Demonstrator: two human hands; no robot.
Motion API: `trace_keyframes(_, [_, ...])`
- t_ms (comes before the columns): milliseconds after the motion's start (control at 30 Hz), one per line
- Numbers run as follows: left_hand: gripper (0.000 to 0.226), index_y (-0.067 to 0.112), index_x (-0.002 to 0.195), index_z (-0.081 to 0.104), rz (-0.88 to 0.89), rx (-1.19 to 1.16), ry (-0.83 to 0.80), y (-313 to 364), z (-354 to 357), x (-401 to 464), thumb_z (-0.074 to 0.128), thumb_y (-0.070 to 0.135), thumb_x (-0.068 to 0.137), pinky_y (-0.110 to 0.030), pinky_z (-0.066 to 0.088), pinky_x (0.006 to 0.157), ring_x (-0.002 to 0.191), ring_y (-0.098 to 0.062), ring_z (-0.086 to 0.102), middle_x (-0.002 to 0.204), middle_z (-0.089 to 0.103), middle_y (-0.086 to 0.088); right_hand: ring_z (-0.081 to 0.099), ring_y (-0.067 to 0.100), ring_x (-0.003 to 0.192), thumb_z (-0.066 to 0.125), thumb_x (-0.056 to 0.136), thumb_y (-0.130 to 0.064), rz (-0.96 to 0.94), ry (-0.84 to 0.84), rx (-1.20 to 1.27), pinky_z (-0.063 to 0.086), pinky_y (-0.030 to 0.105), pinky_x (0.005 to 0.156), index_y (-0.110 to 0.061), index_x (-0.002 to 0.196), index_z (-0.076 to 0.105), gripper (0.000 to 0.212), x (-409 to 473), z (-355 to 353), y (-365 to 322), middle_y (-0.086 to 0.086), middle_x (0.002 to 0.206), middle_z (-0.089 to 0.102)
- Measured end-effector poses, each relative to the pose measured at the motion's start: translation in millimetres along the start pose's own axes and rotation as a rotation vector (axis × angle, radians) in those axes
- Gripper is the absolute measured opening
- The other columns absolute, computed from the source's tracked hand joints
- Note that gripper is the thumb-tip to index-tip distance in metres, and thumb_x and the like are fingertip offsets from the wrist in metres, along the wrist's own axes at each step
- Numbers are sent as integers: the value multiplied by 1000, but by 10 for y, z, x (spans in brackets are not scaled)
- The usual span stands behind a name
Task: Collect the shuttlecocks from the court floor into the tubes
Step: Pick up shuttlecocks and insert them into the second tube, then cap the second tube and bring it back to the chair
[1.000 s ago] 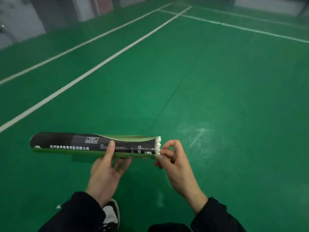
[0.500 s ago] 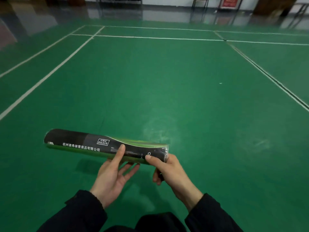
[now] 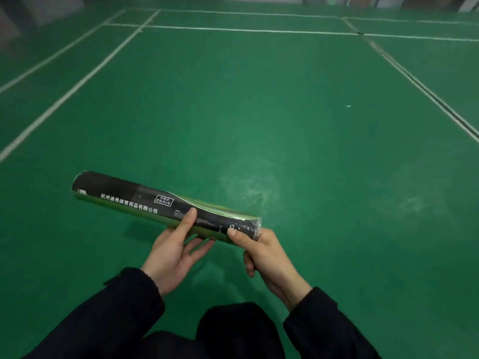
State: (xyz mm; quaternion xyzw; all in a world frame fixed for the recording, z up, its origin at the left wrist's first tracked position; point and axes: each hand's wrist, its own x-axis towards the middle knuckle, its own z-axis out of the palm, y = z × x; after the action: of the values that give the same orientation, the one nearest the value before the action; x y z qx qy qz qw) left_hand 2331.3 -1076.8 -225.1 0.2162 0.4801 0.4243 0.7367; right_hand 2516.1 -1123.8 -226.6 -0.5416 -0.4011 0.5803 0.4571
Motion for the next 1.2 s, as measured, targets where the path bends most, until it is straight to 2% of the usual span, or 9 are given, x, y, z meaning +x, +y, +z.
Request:
trace_keyframes(333, [70, 3, 143, 56, 199, -251, 523, 77, -1924, -1670, 73, 45, 90, -42, 63, 88, 115, -30, 73, 128, 73, -17, 41, 13, 39, 70, 88, -33, 240, -595, 80, 35, 24, 38, -5, 98, 68, 30, -201, 1916, 347, 3, 77, 71])
trace_keyframes(500, [107, 36, 164, 11, 708, -530, 1234, -295, -2934, -3618, 78, 54, 82, -58, 51, 105, 125, -30, 59, 144, 52, -8, 37, 15, 44, 73, 82, -46, 346, -854, 5, 34, 24, 42, -15, 79, 63, 33, -778, 2926, 664, 3, 59, 56])
trace_keyframes(600, [70, 25, 152, 39, 777, -638, 1517, -624, -3379, -4649, 67, 53, 94, -51, 53, 93, 112, -23, 59, 127, 57, -5, 38, 18, 37, 77, 73, -45, 369, -1003, -134, 33, 23, 37, -8, 72, 61, 41, -1200, 3431, 774, 9, 47, 44])
trace_keyframes(733, [24, 19, 98, 65, 617, -655, 1710, -1229, -3863, -5494, 57, 41, 105, -38, 51, 77, 86, -17, 57, 88, 62, -2, 42, 21, 32, 92, 48, -50, 494, -1187, -342, 34, 24, 35, -2, 79, 67, 63, -1794, 4081, 1033, 16, 45, 45])
trace_keyframes(833, [25, 18, 100, 66, 570, -695, 1862, -1777, -4143, -6056, 53, 38, 107, -37, 50, 80, 82, -16, 54, 87, 58, -3, 61, 39, 74, 100, 46, -42, 628, -1380, -476, 53, 53, 71, -6, 104, 76, 72, -2339, 4546, 1355, 30, 82, 61])
trace_keyframes(900, [26, 17, 100, 66, 570, -766, 1913, -2121, -4355, -6512, 53, 38, 107, -36, 50, 79, 81, -17, 53, 85, 57, -3, 62, 54, 108, 104, 34, -39, 679, -1482, -586, 40, 68, 106, -7, 110, 76, 87, -2730, 4941, 1543, 37, 111, 67])
trace_keyframes(1033, [28, 15, 100, 66, 614, -909, 2004, -2698, -4869, -7471, 54, 39, 106, -38, 51, 79, 85, -20, 53, 86, 55, -6, 72, 39, 103, 102, 14, -47, 571, -1787, -882, 52, 49, 99, -14, 117, 68, 114, -3701, 5914, 1590, 19, 103, 77])
trace_keyframes(1133, [31, 12, 99, 67, 688, -1011, 2011, -2977, -5282, -8108, 53, 39, 106, -46, 52, 95, 87, -22, 55, 85, 58, -8, 75, 13, 82, 93, 21, -69, 358, -1983, -1005, 57, 28, 80, -24, 124, 59, 117, -4510, 6763, 1480, -3, 87, 79])
trace_keyframes(1200, [35, 9, 97, 68, 738, -1059, 2006, -3060, -5463, -8440, 52, 39, 107, -48, 52, 101, 84, -23, 61, 80, 66, -7, 75, 15, 82, 92, 34, -69, 236, -2009, -925, 54, 25, 74, -21, 125, 63, 107, -5020, 7246, 1410, 0, 89, 79])
